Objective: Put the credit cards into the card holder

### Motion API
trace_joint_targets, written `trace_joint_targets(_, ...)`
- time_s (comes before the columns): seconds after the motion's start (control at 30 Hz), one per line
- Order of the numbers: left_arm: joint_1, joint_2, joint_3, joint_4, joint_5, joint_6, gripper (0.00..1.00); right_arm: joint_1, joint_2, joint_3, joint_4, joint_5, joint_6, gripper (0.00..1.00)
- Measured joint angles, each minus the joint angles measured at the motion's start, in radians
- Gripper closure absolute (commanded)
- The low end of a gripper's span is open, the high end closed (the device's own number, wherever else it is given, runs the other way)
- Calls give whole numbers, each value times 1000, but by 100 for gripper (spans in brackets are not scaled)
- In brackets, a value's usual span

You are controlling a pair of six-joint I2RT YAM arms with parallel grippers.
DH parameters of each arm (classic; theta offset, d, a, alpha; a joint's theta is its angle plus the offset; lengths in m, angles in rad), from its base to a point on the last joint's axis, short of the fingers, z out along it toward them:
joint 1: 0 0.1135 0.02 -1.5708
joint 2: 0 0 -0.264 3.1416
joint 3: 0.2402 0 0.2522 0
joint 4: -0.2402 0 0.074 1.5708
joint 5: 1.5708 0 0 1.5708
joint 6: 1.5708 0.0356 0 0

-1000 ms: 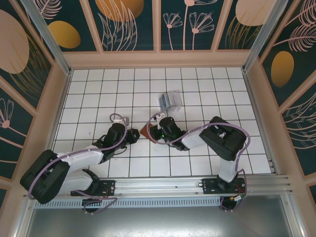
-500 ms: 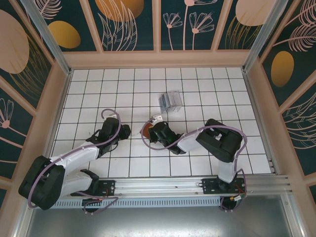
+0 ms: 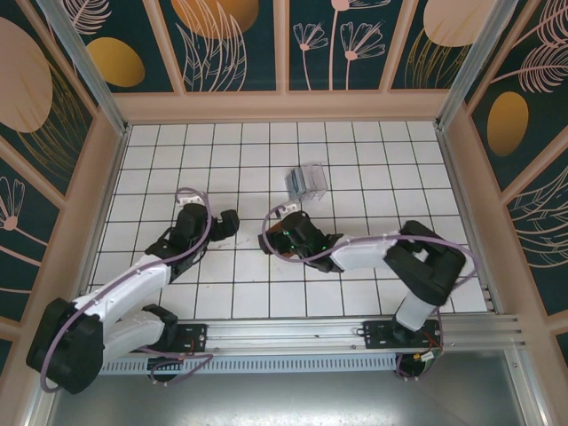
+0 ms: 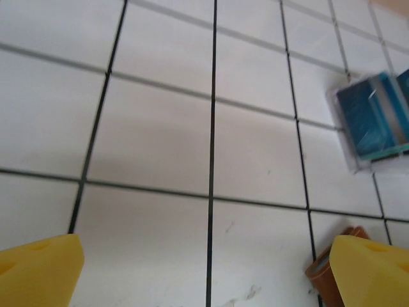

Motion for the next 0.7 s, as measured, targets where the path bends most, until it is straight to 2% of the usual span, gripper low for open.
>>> trace_joint_targets(0.2,0,-94,24,5,-96,86,1,2,-317,-21,89,130,-89,1)
trace_joint_targets(0.37,0,-160,-1,92,-222,249,1,-17,-458,-33,182,305,-235,1)
trace_joint_targets(0.5,1,-244,-142,248,-206,500,1,-143,-567,-88,188,386,-281,1)
trace_joint_targets(0.7,1,-372,-365,480,-196,673,1,-415,-859,-408,303,402,-312,1)
